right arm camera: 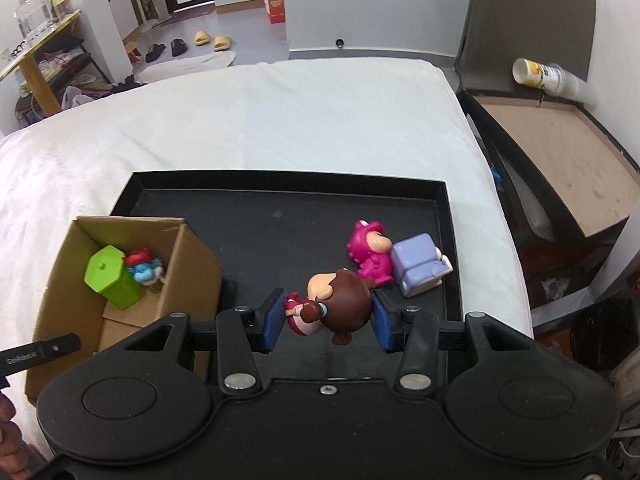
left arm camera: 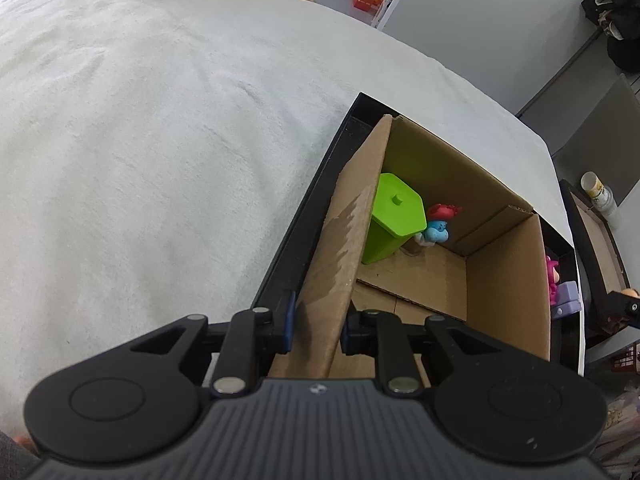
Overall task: Organize rigid objects
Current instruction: 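Close the right gripper on the brown-haired doll and lift it, then carry the brown-haired doll with the right gripper over the box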
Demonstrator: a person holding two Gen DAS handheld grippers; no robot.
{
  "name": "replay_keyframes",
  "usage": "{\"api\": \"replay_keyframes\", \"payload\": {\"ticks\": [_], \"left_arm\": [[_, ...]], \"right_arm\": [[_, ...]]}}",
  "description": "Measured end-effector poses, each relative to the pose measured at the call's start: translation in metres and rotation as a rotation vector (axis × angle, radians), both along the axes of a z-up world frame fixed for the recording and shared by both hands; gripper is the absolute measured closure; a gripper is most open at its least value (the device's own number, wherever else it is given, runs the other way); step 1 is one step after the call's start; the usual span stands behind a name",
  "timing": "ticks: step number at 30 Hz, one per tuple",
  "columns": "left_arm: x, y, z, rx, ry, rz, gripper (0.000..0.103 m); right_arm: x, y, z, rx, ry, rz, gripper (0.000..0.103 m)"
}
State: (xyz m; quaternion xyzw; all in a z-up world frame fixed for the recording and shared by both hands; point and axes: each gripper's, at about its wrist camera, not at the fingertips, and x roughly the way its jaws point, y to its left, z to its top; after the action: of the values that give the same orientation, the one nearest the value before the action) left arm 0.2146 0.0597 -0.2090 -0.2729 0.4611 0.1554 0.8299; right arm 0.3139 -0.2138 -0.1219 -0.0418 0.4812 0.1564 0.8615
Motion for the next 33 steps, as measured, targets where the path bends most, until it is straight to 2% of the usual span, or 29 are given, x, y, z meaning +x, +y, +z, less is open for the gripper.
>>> {"api": "replay_keyframes", "payload": {"ticks": [19,33], "left_arm": [[-0.001,0.001,0.0,-0.018,-0.005,0.0,0.083],[-0.002,0.006,-0.002,-0.038,-0.016,-0.009,0.082]], "right_arm": [[-0.008,0.058,0.02,0.002,-0.023,0.074,0.059],[-0.009,0.115,0.021,0.004,-0.021,0.191,0.059]]}}
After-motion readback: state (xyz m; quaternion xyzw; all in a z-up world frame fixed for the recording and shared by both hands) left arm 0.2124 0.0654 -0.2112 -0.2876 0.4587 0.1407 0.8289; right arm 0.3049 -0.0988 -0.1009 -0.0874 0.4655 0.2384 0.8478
